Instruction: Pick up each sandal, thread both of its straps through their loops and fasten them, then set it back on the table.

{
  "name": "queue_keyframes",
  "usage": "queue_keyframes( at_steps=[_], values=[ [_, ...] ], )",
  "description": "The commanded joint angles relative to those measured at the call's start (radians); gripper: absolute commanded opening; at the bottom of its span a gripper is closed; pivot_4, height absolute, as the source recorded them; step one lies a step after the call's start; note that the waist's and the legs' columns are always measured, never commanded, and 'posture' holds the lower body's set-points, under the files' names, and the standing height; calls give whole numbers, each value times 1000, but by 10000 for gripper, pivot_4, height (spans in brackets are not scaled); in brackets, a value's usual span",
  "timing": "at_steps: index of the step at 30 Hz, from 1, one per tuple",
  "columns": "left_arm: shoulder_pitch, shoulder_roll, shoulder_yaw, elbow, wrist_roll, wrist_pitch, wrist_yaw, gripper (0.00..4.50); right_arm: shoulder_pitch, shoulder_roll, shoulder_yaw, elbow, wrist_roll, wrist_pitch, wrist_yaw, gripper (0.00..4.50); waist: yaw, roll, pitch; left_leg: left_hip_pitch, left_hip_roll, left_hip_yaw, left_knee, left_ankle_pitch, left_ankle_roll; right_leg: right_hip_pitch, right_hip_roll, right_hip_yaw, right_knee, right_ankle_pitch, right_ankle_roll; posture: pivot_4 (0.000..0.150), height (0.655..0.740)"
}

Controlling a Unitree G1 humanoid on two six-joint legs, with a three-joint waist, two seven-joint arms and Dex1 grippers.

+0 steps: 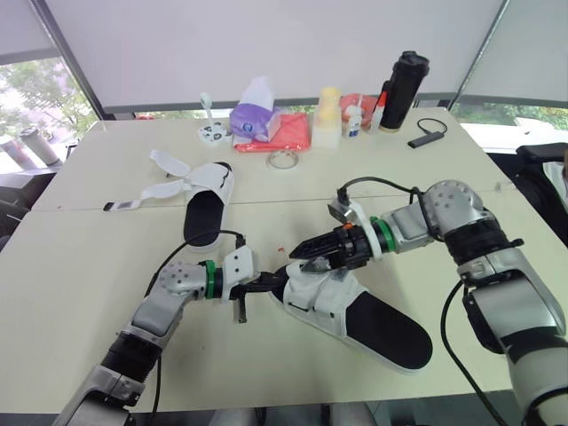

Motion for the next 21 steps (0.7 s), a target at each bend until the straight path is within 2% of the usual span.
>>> queue_keyframes(
  at_steps=[1,7,11,16,18,21],
  values=[
    [16,3,-6,-2,23,2,8,0,5,0,35,7,157,5,-147,43201,0,0,0,0,0,0,0,0,0,0,0,0,0,0,0,1500,7400],
    [18,3,-5,-5,22,2,11,0,73,-32,65,-60,379,5,-373,43201,0,0,0,0,0,0,0,0,0,0,0,0,0,0,0,1500,7400],
    [14,3,-4,-2,20,2,11,0,97,-123,36,-212,468,-9,-430,43201,2,0,0,-1,0,0,0,0,1,0,0,0,0,0,0,1500,7400],
    [12,2,-5,2,20,-1,10,0,133,-259,4,-469,467,-48,-453,43201,2,0,0,-2,0,0,0,-1,1,0,0,0,-2,0,0,1500,7400],
    [12,1,-6,4,20,-2,9,0,156,-305,-51,-626,369,-43,-428,43201,4,0,0,-2,0,0,0,-1,1,-1,0,0,-2,0,0,1500,7400],
    [8,-2,-7,9,20,-4,8,0,176,-319,-101,-606,302,-94,-408,43201,4,0,0,-2,0,0,0,-1,2,0,0,-1,-3,0,0,1500,7400]
  ],
)
